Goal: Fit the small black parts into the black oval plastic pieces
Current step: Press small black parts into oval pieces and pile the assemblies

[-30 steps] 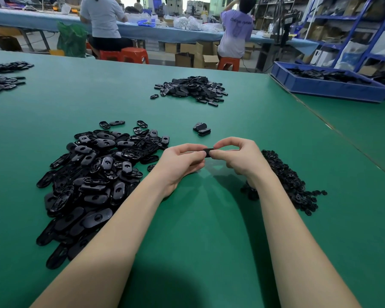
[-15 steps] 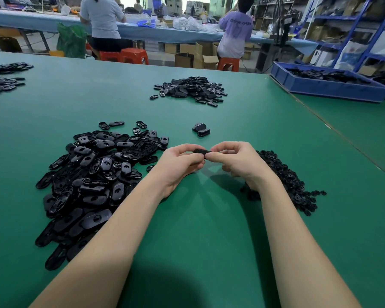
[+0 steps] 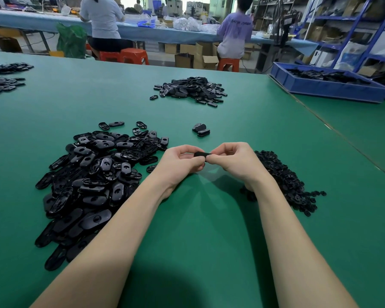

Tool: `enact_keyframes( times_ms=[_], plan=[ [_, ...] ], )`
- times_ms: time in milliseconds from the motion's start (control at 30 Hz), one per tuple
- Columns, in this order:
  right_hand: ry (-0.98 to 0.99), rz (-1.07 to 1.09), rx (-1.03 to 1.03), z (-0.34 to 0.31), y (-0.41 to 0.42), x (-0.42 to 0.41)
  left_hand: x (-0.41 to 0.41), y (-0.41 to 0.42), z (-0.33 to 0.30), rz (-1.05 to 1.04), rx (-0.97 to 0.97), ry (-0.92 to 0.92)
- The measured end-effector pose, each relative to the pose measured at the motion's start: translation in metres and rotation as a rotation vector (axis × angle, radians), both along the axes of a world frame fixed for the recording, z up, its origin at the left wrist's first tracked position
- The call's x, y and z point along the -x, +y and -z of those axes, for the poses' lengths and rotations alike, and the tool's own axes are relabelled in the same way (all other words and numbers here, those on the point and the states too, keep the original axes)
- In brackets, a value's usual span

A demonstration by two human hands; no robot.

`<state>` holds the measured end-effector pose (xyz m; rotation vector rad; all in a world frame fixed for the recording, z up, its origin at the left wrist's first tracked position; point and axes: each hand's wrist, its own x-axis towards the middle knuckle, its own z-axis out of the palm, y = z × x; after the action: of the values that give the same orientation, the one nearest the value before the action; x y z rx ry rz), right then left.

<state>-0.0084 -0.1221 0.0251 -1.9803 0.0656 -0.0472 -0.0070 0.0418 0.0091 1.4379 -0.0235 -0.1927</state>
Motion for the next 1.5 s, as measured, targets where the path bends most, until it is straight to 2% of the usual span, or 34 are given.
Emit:
enact_keyframes(
  times_ms=[300, 467, 600, 733, 833, 967, 1233, 1367, 1500],
  plan=[
    [-0.015, 0.046, 0.038, 0.004, 0.002, -0.002, -0.001, -0.004, 0.003, -0.093, -0.156, -0.064],
    [0.061, 0.068, -0.237, 0.004, 0.001, 0.002, -0.005, 0.007, -0.001, -0.050, -0.407, -0.303],
    [0.078, 0.090, -0.281, 0.004, 0.000, 0.000, -0.005, 0.011, -0.002, -0.073, -0.611, -0.414],
    [0.032, 0.170, -0.139, 0.012, 0.001, -0.006, -0.018, 0.012, -0.005, -0.154, -0.676, -0.421],
    [-0.021, 0.174, 0.011, 0.016, 0.002, -0.010, -0.041, 0.001, -0.006, -0.312, -0.679, -0.343],
    [0.011, 0.129, 0.163, 0.020, 0.005, -0.012, -0.077, -0.020, -0.009, -0.356, -0.730, -0.232],
    [0.037, 0.094, 0.255, 0.021, 0.004, -0.014, -0.121, -0.040, -0.006, -0.397, -0.825, -0.126],
    [0.048, 0.095, 0.264, 0.021, 0.004, -0.015, -0.118, -0.039, -0.007, -0.388, -0.821, -0.151],
    [0.049, 0.093, 0.277, 0.021, 0.004, -0.015, -0.082, -0.035, -0.005, -0.389, -0.744, -0.293]
  ],
)
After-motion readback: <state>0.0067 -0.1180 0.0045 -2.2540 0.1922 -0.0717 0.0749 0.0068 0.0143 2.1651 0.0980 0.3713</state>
